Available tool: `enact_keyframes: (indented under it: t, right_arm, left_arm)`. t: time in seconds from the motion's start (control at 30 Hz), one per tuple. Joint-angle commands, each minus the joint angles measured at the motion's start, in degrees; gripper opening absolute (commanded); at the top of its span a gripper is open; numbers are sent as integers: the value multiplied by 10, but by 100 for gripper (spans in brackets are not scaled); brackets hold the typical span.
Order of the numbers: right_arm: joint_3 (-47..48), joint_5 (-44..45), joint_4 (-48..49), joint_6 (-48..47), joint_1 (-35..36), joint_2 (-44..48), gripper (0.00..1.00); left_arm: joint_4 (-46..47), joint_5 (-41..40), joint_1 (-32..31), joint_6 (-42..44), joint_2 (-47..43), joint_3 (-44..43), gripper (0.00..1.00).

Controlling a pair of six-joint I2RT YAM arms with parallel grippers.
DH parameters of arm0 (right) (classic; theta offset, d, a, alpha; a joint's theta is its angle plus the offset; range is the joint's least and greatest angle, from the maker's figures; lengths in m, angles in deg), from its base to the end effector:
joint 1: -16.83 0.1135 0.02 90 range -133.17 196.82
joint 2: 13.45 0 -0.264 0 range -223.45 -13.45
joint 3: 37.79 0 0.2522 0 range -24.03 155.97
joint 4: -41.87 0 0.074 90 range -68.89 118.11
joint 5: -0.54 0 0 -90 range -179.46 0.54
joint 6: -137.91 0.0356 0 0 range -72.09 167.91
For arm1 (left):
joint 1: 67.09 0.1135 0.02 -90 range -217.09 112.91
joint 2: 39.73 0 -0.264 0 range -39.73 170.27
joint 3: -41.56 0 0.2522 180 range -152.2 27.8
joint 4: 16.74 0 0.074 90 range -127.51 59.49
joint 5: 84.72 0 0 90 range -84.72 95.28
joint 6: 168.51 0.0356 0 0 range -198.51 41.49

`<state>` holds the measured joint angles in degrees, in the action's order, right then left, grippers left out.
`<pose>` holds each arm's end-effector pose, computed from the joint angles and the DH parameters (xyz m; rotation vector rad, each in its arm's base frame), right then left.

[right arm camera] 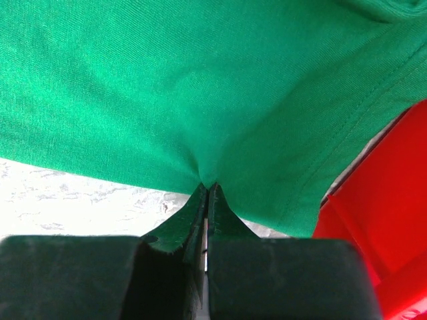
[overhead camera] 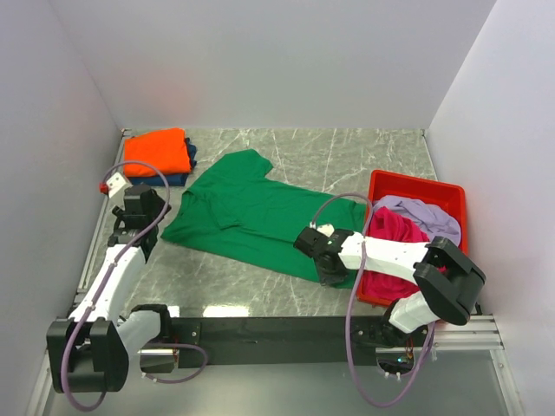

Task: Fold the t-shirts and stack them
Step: Fold the tshirt

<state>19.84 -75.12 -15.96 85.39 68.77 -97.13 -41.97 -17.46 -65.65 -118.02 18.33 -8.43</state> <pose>0.1482 0.1749 0.1573 -0.3440 2.8658 -0.1495 0.2189 0.0193 0.2435 -0.9433 1.8783 0.0295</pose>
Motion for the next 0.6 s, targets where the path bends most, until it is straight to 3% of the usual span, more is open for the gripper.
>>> enact_keyframes:
  t: [0.0,0.1,0.2,0.23,0.33,0.43,0.57]
  right_arm:
    - [26,23,-22,2,4,13,0]
    - [47,30,-35,-2,4,15,1]
    - [80,51,-58,-5,5,22,15]
    - [89,57,-65,-8,5,26,28]
    - [136,73,-78,-24,6,34,43]
    - [186,71,-66,-53,7,27,50]
    - [261,45,3,-104,9,-11,51]
  left_arm:
    - [37,46,-33,-15,-2,8,64]
    - [75,109,-44,-28,33,19,64]
    - [100,157,-51,-37,71,34,65]
    - [103,160,-51,-37,79,39,65]
    - [96,160,-51,-31,105,46,67]
    - [80,141,-50,-24,118,47,69]
    - [81,125,-48,-24,123,51,72]
